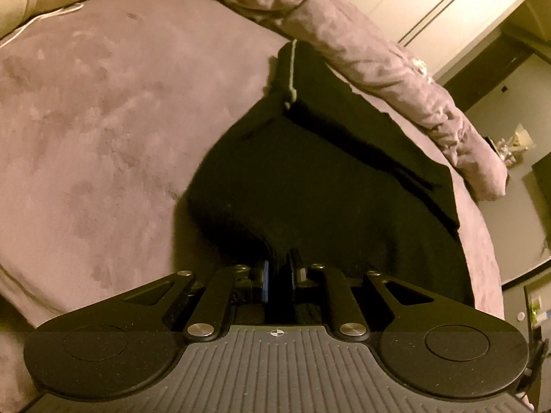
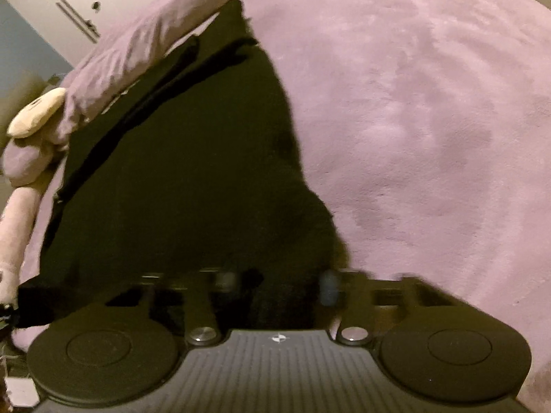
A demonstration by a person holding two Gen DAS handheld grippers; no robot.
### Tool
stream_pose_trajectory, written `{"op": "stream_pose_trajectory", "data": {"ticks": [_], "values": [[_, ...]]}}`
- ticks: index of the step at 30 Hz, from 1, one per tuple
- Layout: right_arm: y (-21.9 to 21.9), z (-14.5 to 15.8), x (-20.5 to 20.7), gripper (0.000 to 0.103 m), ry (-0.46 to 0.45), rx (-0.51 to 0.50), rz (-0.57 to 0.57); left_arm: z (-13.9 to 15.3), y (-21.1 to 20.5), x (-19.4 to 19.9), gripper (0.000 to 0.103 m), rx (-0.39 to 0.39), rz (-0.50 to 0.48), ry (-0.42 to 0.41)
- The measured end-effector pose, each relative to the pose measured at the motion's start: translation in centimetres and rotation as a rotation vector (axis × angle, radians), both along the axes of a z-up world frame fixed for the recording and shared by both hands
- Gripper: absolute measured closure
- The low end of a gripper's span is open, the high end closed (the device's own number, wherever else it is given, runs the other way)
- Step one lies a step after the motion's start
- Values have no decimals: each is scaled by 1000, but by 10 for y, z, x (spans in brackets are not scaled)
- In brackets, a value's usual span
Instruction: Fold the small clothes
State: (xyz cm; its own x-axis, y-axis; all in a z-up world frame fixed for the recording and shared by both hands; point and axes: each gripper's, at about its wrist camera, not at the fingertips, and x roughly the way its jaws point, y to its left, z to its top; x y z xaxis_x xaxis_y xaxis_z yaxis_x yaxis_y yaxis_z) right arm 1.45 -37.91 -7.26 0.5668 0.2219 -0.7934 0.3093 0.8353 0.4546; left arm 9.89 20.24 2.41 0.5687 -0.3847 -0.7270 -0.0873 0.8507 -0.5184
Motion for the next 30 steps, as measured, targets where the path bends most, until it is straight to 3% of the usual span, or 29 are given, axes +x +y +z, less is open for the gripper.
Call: {"op": "stream_pose_trajectory", "data": {"ticks": [2,6,13,22,30], "values": [[-2,3,2,92,-9,25,8,3,1,2,90,-3,3,-14],[-14,21,8,94,-91,173,-23,20,3,14,90,3,8,-58],[-27,59,56,94,-265,341,-65,52,-4,59,91,20,-12,-138],[-37,94,172,94,-391,262,-98,94,-14,159,92,30,11,-262],[-59,92,279,94,-425,153,-187,90,-22,270,92,54,76,-268]]}}
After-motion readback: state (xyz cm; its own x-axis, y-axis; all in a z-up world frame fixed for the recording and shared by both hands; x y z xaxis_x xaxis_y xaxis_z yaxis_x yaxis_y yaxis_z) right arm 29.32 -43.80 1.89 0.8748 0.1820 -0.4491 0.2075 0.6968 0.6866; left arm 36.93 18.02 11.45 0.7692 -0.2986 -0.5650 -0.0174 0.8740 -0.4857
